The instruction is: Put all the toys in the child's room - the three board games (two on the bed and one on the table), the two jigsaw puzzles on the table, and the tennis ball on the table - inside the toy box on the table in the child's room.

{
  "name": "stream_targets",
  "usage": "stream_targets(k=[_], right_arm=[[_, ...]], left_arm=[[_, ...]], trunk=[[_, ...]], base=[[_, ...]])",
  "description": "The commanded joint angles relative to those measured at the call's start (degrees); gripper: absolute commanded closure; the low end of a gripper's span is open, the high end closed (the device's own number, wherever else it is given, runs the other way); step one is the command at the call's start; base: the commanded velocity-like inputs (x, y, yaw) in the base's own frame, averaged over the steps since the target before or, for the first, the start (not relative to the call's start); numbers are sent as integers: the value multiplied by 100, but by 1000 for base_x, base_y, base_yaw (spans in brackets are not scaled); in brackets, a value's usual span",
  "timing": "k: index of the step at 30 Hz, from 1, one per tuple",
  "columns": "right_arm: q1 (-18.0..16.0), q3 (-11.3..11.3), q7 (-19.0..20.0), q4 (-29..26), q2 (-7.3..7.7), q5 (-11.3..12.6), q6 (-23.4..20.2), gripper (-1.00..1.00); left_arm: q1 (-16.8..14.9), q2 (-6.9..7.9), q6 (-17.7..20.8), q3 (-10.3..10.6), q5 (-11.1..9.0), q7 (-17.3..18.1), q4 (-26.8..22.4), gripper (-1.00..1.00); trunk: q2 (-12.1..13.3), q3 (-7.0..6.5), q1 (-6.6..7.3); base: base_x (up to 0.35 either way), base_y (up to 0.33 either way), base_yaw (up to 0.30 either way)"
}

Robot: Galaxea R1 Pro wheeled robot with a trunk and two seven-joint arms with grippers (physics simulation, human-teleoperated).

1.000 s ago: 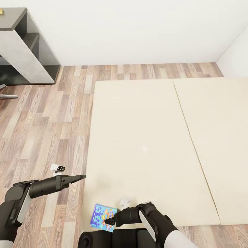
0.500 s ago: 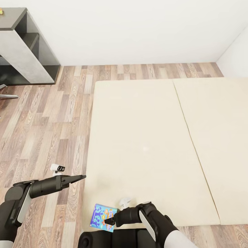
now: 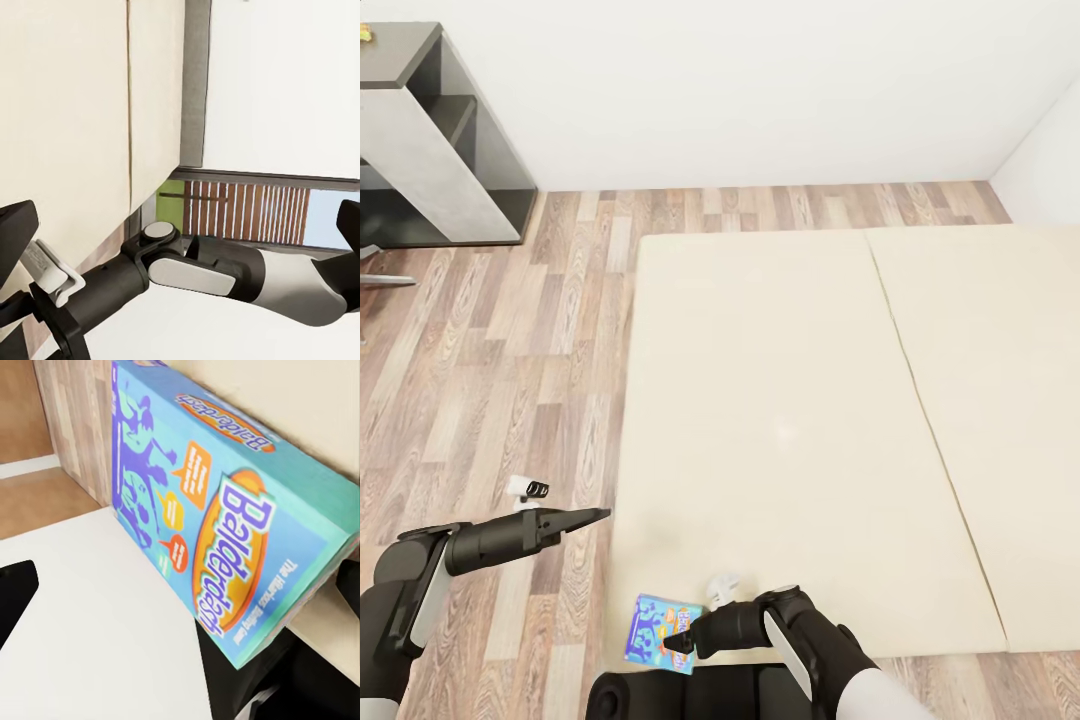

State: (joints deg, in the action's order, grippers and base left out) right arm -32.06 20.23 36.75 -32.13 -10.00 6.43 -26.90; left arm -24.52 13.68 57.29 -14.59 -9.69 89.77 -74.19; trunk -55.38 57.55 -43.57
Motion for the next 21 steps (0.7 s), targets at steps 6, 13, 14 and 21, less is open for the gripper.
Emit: stream_targets(k=[6, 13, 14, 21], right_arm=[[-2, 8, -18, -3, 0, 61, -54, -100], [-2, 8, -18, -3, 0, 61, -55, -100], [-2, 8, -18, -3, 0, 61, -56, -100], [-2, 8, -19, -3, 0, 61, -54, -100]], left_arm=[[1, 3, 62, 0, 2, 23, -3, -100], [0, 3, 62, 0, 2, 23, -3, -100], [0, 3, 62, 0, 2, 23, -4, -100], [0, 3, 61, 0, 2, 23, -2, -100]], trunk=[[-3, 3, -1], [-3, 3, -1], [-3, 3, -1], [-3, 3, -1]], base=[[0, 66, 0], [0, 18, 0], [0, 64, 0], [0, 98, 0]])
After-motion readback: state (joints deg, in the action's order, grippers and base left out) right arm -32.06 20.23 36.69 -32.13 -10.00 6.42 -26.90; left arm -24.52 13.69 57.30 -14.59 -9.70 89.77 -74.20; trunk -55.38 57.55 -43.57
